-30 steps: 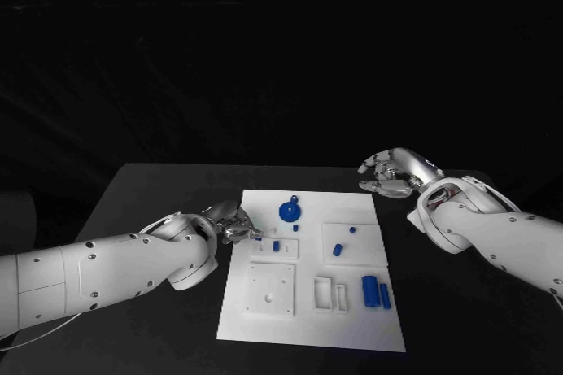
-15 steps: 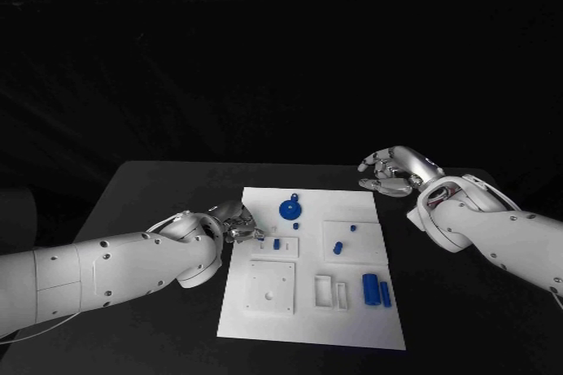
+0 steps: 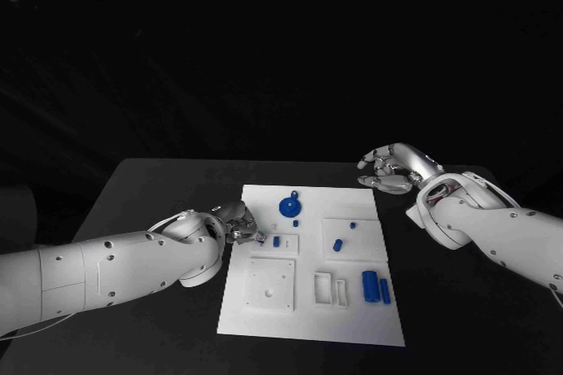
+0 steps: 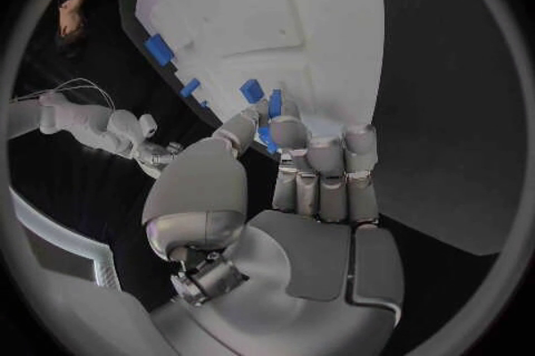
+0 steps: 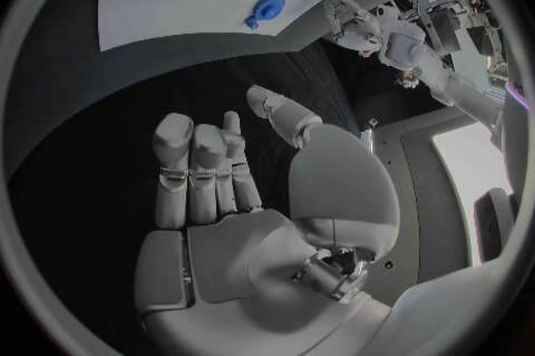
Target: Assemble the parts on the task board
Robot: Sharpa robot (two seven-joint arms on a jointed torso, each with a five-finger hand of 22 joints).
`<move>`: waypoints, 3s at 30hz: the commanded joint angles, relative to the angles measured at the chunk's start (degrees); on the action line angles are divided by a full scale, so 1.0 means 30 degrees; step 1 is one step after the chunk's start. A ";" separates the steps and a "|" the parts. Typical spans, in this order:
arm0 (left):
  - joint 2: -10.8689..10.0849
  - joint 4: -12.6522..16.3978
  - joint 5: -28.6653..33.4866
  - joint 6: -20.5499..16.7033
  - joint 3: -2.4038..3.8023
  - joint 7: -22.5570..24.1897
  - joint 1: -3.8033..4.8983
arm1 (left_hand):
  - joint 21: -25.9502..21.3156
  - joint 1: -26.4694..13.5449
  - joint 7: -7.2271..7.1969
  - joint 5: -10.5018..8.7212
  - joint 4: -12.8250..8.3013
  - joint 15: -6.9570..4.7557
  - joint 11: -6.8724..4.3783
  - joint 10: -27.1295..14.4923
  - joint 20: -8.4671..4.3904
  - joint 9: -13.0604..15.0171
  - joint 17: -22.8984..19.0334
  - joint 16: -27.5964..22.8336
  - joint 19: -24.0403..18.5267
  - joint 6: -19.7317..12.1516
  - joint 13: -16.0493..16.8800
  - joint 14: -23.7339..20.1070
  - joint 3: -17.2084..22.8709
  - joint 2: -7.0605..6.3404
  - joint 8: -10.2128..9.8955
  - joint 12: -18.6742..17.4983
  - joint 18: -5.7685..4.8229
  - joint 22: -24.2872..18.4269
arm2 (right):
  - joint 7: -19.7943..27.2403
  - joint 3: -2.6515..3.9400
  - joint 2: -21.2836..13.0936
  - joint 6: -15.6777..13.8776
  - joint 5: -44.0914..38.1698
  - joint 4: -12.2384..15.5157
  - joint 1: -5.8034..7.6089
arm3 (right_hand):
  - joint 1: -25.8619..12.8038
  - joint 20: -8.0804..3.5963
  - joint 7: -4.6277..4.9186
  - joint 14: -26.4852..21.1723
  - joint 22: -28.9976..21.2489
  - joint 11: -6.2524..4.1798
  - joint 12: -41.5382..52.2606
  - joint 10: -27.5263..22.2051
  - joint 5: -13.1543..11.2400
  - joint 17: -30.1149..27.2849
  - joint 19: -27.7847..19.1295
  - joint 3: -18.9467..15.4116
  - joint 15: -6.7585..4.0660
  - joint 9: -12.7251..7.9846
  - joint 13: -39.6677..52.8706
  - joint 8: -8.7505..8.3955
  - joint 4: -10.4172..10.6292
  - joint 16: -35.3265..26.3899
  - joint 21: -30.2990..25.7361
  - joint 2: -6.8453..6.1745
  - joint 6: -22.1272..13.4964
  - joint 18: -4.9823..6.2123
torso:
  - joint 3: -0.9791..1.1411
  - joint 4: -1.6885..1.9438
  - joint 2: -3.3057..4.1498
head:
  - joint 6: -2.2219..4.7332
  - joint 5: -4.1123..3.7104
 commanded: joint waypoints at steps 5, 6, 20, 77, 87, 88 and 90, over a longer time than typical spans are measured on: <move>0.0084 -0.0075 -0.0889 0.0267 0.0010 -0.0020 -0.0146 | -0.0052 0.0268 -0.0448 0.1502 -0.0306 -0.0803 -0.0402 0.0293 -0.2516 0.0141 0.0020 0.0012 0.0100 0.0544 0.0027 0.0589 0.0341 0.0147 0.0697 0.0097 -0.0036 0.0036 | 0.0180 0.0011 0.0019 0.0173 0.0225 -0.0013 0.0000 | 0.0017 -0.0139 0.0193 0.0085 0.0297 -0.0043 0.0030 0.0058 0.0116 0.0019 -0.0002 -0.0025 -0.0003 -0.0019 -0.0030 -0.0061 0.0103 -0.0115 -0.0110 -0.0185 -0.0088 0.1896 | -0.0008 0.0010 -0.0015 | -0.0047 -0.0007; 0.0091 -0.0089 -0.0916 0.0250 0.0010 -0.0011 -0.0148 | -0.0051 0.0268 -0.0449 0.1505 -0.0307 -0.0803 -0.0402 0.0293 -0.2516 0.0141 0.0021 0.0012 0.0100 0.0544 0.0027 0.0589 0.0340 0.0147 0.0699 0.0097 -0.0036 0.0036 | 0.0182 0.0011 0.0019 0.0188 0.0352 -0.0013 0.0000 | 0.0016 -0.0139 0.0193 0.0085 0.0297 -0.0043 0.0030 0.0059 0.0118 0.0019 -0.0002 -0.0026 -0.0004 -0.0019 -0.0030 -0.0061 0.0104 -0.0115 -0.0110 -0.0185 -0.0088 0.1896 | -0.0006 0.0009 -0.0014 | -0.0052 -0.0011; 0.0141 -0.0212 -0.1094 0.0270 0.0012 0.0026 -0.0192 | -0.0051 0.0265 -0.0452 0.1534 -0.0314 -0.0804 -0.0406 0.0290 -0.2517 0.0142 0.0023 0.0015 0.0104 0.0548 0.0028 0.0590 0.0335 0.0141 0.0715 0.0099 -0.0036 0.0040 | 0.0185 0.0011 0.0021 0.0236 0.0454 0.0027 0.0000 | 0.0012 -0.0140 0.0192 0.0090 0.0297 -0.0044 0.0032 0.0062 0.0135 0.0020 0.0004 -0.0033 -0.0004 -0.0020 -0.0032 -0.0060 0.0112 -0.0114 -0.0109 -0.0176 -0.0087 0.1896 | -0.0004 0.0005 -0.0006 | -0.0056 0.0001; 0.0397 -0.0490 -0.0909 0.1072 0.0014 0.0271 -0.0384 | -0.0102 -0.0058 -0.0572 0.1341 0.0000 -0.0815 -0.0480 0.0330 -0.2521 0.0296 0.0049 0.0044 0.0147 0.0968 0.0054 0.0594 0.0167 -0.0153 0.1414 0.0190 -0.0041 0.0096 | 0.0171 0.0011 0.0021 0.0345 0.0458 0.0022 0.0000 | -0.0026 -0.0143 0.0187 0.0107 0.0300 -0.0048 0.0044 0.0074 0.0171 0.0027 0.0021 -0.0090 -0.0009 -0.0025 -0.0041 -0.0049 0.0144 -0.0115 -0.0107 -0.0163 -0.0067 0.1896 | 0.0008 -0.0003 0.0006 | -0.0190 -0.0056; 0.0401 -0.0474 -0.0962 0.1197 0.0014 0.0328 -0.0384 | -0.0120 -0.0125 -0.0608 0.1279 0.0146 -0.0795 -0.0473 0.0380 -0.2533 0.0450 0.0076 0.0089 0.0147 0.1089 0.0067 0.0598 0.0108 -0.0354 0.1827 0.0268 -0.0030 0.0133 | 0.0178 0.0011 0.0001 0.0340 0.0467 0.0003 0.0000 | -0.0069 -0.0140 0.0189 0.0107 0.0299 -0.0048 0.0044 0.0074 0.0203 0.0027 0.0023 -0.0110 -0.0008 -0.0028 -0.0045 -0.0050 0.0180 -0.0118 -0.0110 -0.0167 -0.0067 0.1896 | 0.0003 -0.0001 -0.0013 | -0.0207 -0.0075; 0.0410 -0.0474 -0.0970 0.1206 0.0014 0.0339 -0.0384 | -0.0119 -0.0121 -0.0610 0.1275 0.0146 -0.0794 -0.0474 0.0384 -0.2534 0.0456 0.0079 0.0094 0.0147 0.1089 0.0068 0.0600 0.0108 -0.0363 0.1843 0.0273 -0.0029 0.0135 | 0.0180 0.0011 0.0003 0.0340 0.0467 0.0007 0.0000 | -0.0073 -0.0140 0.0189 0.0108 0.0299 -0.0048 0.0045 0.0074 0.0210 0.0027 0.0023 -0.0113 -0.0008 -0.0028 -0.0045 -0.0050 0.0183 -0.0118 -0.0110 -0.0169 -0.0067 0.1896 | 0.0004 -0.0003 -0.0016 | -0.0208 -0.0076; 0.0423 -0.0469 -0.0988 0.1206 0.0014 0.0354 -0.0384 | -0.0118 -0.0126 -0.0618 0.1247 0.0163 -0.0786 -0.0473 0.0397 -0.2536 0.0482 0.0087 0.0109 0.0151 0.1106 0.0072 0.0605 0.0094 -0.0407 0.1918 0.0293 -0.0028 0.0144 | 0.0182 0.0011 0.0003 0.0336 0.0474 -0.0004 0.0000 | -0.0087 -0.0139 0.0189 0.0109 0.0298 -0.0047 0.0044 0.0074 0.0227 0.0028 0.0023 -0.0119 -0.0008 -0.0029 -0.0046 -0.0051 0.0195 -0.0119 -0.0112 -0.0172 -0.0068 0.1896 | 0.0001 0.0001 -0.0018 | -0.0211 -0.0078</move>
